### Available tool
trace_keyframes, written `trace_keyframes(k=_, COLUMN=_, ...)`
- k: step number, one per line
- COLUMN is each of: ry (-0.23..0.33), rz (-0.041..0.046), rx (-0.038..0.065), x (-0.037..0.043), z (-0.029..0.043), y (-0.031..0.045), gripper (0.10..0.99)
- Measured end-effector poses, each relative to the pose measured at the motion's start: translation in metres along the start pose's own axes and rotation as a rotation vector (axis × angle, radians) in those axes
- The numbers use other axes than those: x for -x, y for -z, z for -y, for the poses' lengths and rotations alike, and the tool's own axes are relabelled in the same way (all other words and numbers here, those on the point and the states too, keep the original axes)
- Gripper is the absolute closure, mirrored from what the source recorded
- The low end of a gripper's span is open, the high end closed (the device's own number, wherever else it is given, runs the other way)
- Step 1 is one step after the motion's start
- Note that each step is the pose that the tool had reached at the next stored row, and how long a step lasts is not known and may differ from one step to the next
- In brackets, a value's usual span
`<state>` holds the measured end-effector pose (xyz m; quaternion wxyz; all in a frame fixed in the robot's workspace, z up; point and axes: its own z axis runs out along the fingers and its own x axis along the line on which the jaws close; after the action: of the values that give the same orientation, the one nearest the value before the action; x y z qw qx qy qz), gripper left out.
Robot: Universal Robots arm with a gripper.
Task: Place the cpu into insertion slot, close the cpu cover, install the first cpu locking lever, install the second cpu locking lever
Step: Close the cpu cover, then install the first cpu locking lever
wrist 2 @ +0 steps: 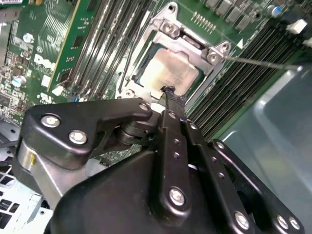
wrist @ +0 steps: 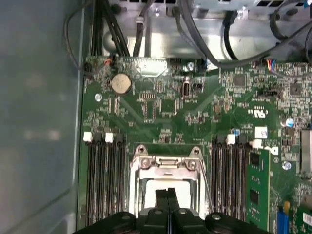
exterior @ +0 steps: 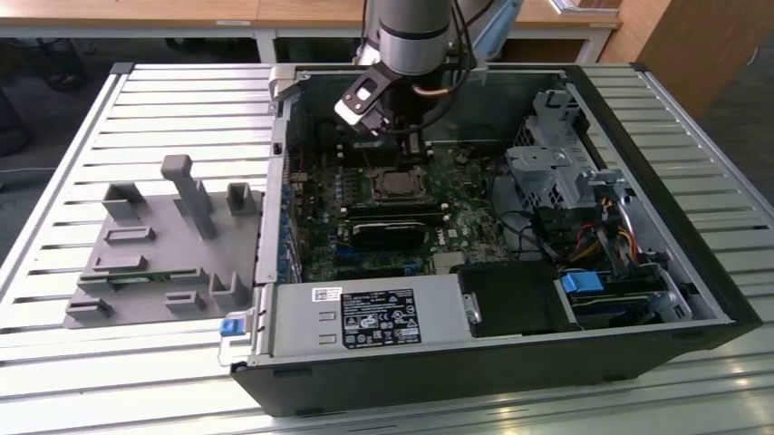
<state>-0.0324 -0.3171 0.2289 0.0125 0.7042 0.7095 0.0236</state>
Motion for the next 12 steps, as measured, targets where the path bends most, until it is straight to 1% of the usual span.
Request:
trace_keyframes(k=9, ry=0.000, rz=0.0000, rx=0.000, x=-0.0001, z=0.0080, y=0.0003, gripper=0.980)
trace_keyframes(k=12, ry=0.000, rz=0.0002, rx=0.000, x=0.0000, z=0.0084, y=0.0006, gripper=0.980)
